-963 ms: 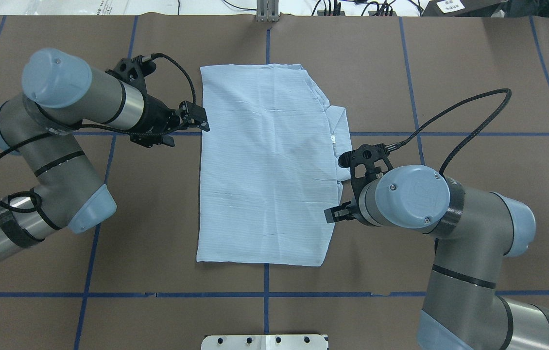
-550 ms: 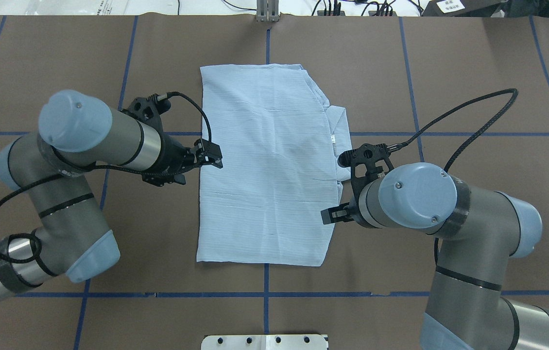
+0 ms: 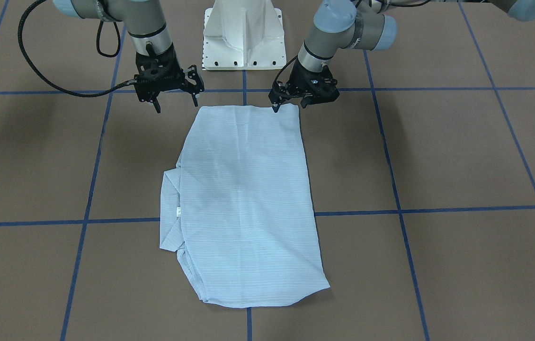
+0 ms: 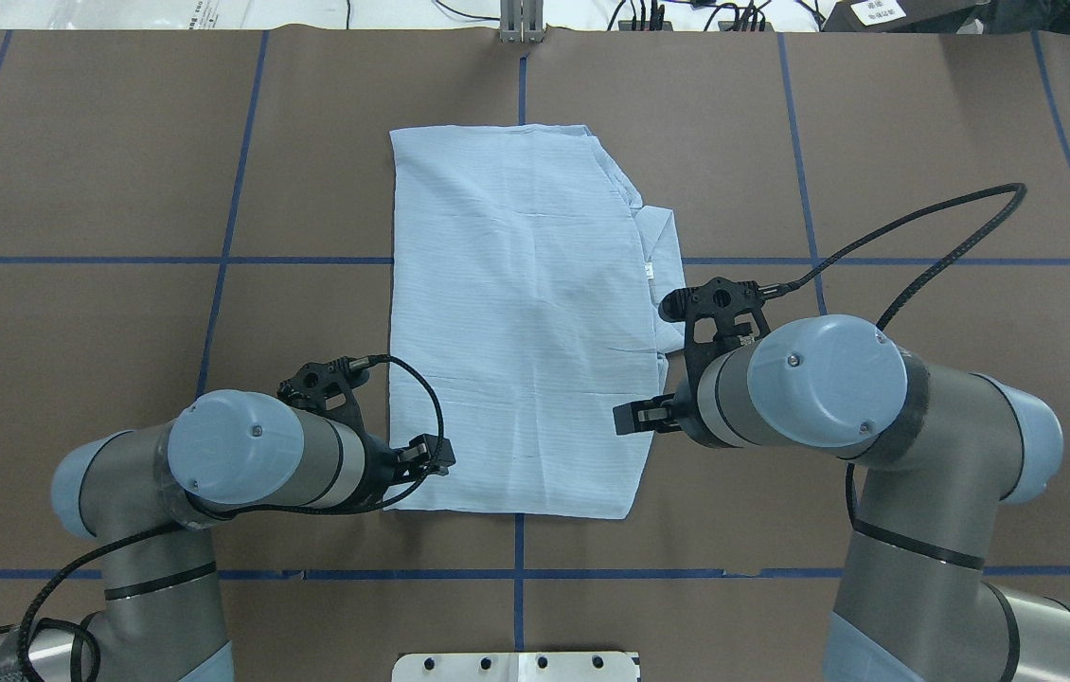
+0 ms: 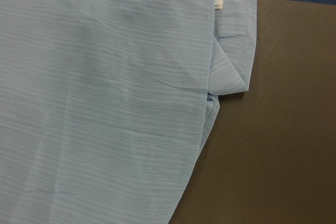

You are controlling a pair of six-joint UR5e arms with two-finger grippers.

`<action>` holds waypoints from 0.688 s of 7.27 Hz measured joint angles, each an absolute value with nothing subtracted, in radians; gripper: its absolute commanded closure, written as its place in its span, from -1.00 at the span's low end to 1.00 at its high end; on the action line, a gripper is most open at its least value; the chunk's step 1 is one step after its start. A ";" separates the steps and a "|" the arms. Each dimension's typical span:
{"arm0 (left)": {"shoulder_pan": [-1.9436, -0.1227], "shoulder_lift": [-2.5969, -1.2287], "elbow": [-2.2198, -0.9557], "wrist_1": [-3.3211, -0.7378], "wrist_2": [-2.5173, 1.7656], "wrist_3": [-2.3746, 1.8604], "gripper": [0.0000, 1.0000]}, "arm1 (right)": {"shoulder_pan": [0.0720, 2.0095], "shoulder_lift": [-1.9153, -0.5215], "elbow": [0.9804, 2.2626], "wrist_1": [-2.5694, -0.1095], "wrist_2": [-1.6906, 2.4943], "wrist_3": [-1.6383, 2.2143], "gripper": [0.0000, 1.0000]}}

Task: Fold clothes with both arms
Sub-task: 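Move the left gripper to the shirt's edge nearest the robot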

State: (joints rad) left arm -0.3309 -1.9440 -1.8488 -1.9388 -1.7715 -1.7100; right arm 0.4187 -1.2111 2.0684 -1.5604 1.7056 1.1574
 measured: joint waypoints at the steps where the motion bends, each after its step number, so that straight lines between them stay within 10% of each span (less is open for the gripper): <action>1: -0.326 -1.938 -1.845 -1.938 -1.770 -1.711 -0.80 | 0.419 -1.210 2.068 -1.559 1.706 1.158 -1.00; 5: -0.318 -1.939 -1.832 -1.936 -1.771 -1.711 -0.72 | 0.419 -1.207 2.069 -1.557 1.706 1.158 -1.00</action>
